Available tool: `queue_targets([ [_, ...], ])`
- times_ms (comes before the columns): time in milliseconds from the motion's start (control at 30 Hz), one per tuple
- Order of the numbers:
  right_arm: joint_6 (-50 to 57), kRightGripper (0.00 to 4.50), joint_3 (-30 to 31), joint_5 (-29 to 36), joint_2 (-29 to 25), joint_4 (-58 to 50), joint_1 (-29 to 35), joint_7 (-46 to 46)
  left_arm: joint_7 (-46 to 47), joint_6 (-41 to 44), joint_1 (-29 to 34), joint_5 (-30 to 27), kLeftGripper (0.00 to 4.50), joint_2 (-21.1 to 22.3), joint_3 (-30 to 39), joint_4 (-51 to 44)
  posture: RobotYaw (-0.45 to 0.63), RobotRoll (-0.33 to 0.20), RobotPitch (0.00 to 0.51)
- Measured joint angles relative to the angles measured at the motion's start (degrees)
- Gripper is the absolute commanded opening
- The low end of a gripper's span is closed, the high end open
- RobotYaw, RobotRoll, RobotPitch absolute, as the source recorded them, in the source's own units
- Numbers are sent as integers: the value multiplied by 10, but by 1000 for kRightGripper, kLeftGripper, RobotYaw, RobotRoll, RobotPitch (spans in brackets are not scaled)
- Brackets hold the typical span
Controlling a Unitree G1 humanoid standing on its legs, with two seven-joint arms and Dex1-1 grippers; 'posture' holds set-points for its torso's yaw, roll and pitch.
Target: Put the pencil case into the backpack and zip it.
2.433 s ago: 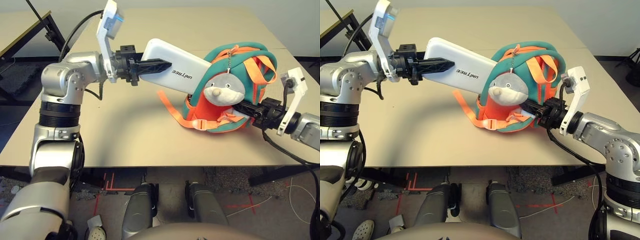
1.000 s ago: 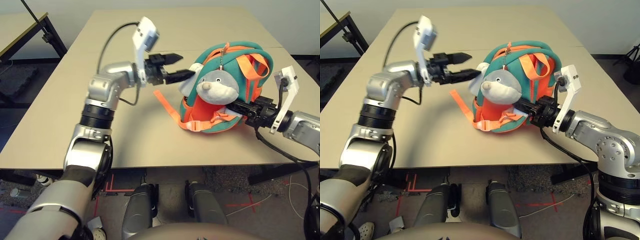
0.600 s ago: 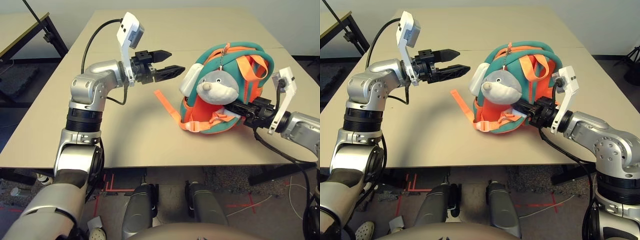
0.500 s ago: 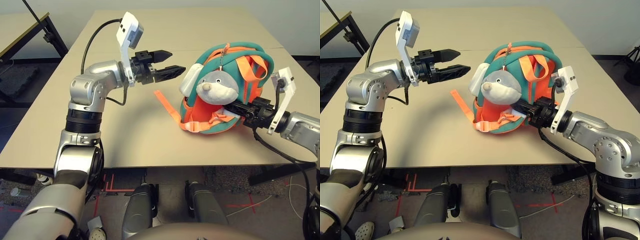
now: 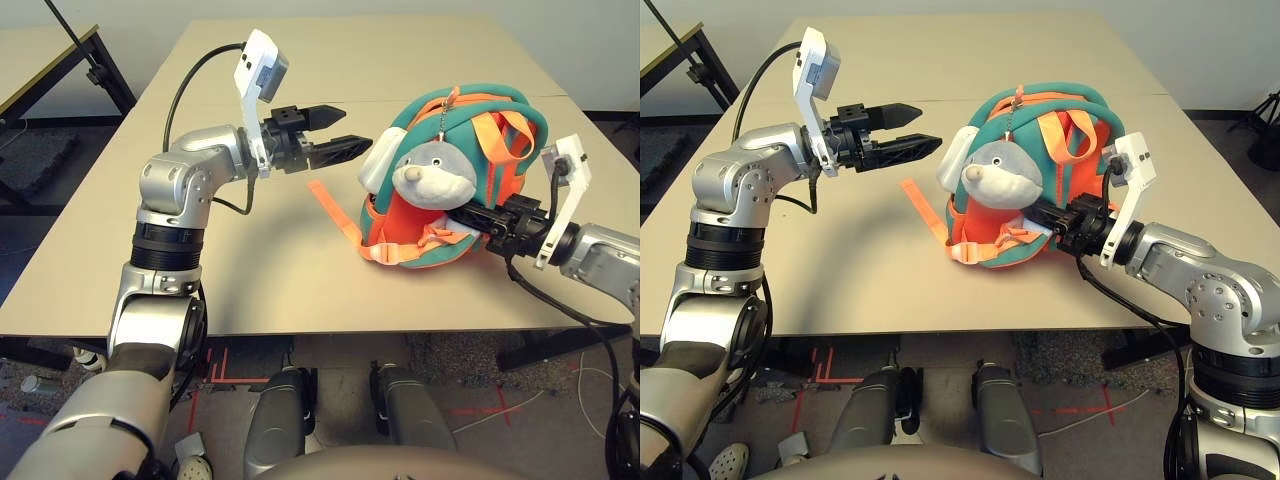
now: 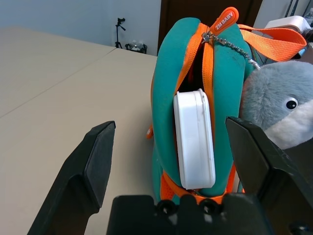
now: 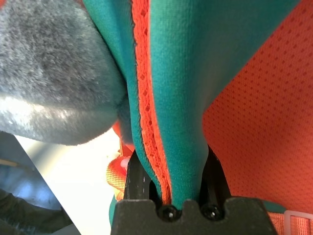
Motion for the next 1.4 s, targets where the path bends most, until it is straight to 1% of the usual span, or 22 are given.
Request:
queue_targets([
  [333, -2, 239, 1, -5, 1, 0, 0, 1, 3, 7, 0, -11, 4500, -2, 2, -1, -191, 0, 108],
  [633, -4, 239, 3, -6, 1, 0, 0, 2, 4, 3, 0, -9, 4500, -2, -10, -1, -194, 0, 106],
  [700, -5, 239, 3, -8, 2, 0, 0, 2, 4, -1, 0, -9, 4147, -2, -10, -1, -193, 0, 105],
  [767, -6, 239, 3, -10, 3, 0, 0, 2, 4, -2, 0, -10, 3581, -2, -9, 0, -193, 0, 105],
  [1033, -9, 239, 6, -14, 4, 0, 1, 5, 4, -2, 0, -12, 330, -2, -9, 0, -194, 0, 107],
  [1067, -10, 239, 6, -15, 4, 0, 1, 6, 4, -2, 0, -12, 31, -2, -9, 0, -194, 0, 107],
  [1333, -13, 239, 6, -18, 7, 0, 5, 7, 3, 1, 8, -12, 0, -4, -11, 0, -197, 0, 108],
  [1400, -13, 239, 6, -19, 7, 0, 5, 7, 3, 1, 10, -12, 0, -13, -14, 1, -196, 0, 107],
])
